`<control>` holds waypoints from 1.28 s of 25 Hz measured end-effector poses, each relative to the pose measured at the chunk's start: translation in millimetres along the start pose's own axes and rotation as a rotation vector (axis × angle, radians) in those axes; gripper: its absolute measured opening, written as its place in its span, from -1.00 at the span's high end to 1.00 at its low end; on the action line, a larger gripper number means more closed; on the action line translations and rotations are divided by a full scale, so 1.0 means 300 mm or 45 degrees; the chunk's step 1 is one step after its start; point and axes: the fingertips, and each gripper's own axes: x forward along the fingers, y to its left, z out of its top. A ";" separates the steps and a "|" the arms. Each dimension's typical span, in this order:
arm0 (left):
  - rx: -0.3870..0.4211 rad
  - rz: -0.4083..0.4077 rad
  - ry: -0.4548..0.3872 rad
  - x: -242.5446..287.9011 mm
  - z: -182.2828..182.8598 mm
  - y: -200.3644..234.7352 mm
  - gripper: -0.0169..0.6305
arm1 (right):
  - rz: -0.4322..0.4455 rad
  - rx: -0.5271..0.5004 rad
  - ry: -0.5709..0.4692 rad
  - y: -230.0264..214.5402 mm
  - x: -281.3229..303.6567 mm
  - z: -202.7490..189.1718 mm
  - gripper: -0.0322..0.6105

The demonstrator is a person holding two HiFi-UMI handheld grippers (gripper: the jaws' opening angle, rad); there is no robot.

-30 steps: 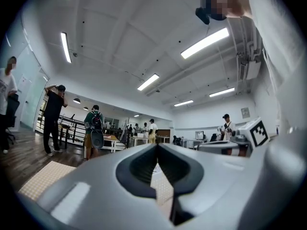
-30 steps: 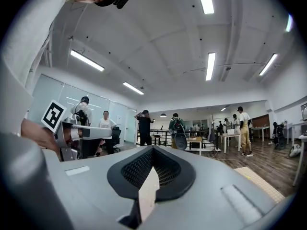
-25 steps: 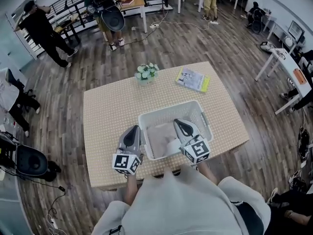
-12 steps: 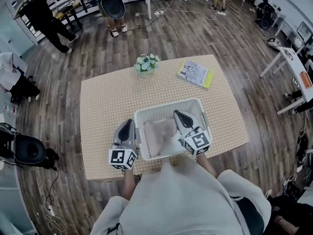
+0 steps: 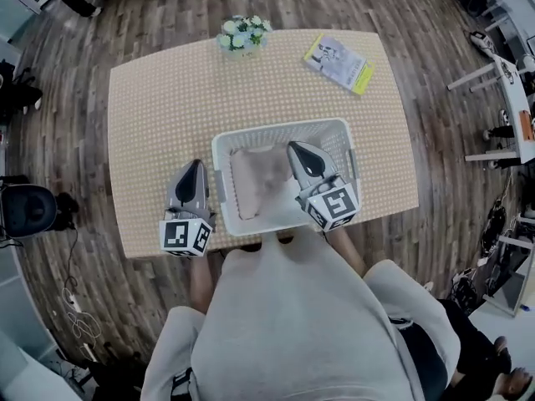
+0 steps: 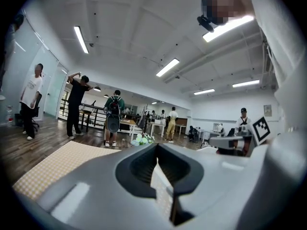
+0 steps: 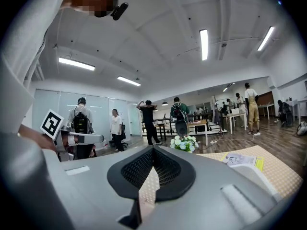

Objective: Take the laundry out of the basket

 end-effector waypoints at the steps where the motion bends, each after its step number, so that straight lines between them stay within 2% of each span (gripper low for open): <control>1: -0.005 0.005 0.009 0.008 -0.009 0.009 0.91 | 0.004 0.007 0.004 -0.007 0.012 -0.005 0.90; 6: -0.048 0.034 0.086 -0.005 -0.105 0.035 0.91 | 0.014 0.095 0.056 -0.009 0.027 -0.065 0.90; 12: -0.075 0.026 0.102 0.002 -0.151 0.021 0.91 | 0.018 0.084 0.076 -0.031 0.029 -0.111 0.90; 15: -0.084 0.030 0.096 -0.005 -0.153 0.024 0.91 | 0.021 0.025 0.115 -0.024 0.023 -0.127 0.90; 17: -0.087 0.034 0.086 -0.007 -0.144 0.027 0.91 | 0.031 -0.095 0.163 -0.010 0.023 -0.137 0.90; 20: -0.089 0.032 0.072 -0.004 -0.131 0.022 0.91 | 0.080 -0.451 0.252 0.029 0.023 -0.161 0.90; 22: -0.091 0.029 0.066 0.001 -0.129 0.016 0.91 | 0.154 -0.760 0.311 0.075 0.028 -0.194 0.90; 25: -0.093 0.026 0.067 -0.003 -0.139 0.000 0.91 | 0.326 -1.336 0.466 0.141 0.009 -0.307 0.90; 26: -0.095 0.027 0.067 -0.006 -0.142 -0.003 0.91 | 0.380 -1.470 0.510 0.155 0.002 -0.348 0.90; 27: -0.097 0.028 0.066 -0.009 -0.144 -0.006 0.91 | 0.424 -1.531 0.540 0.164 -0.002 -0.379 0.90; 28: -0.099 0.029 0.064 -0.011 -0.144 -0.008 0.91 | 0.453 -1.537 0.557 0.171 -0.004 -0.397 0.90; 32: -0.109 0.036 0.055 -0.024 -0.140 -0.008 0.91 | 0.489 -1.488 0.579 0.187 -0.003 -0.419 0.90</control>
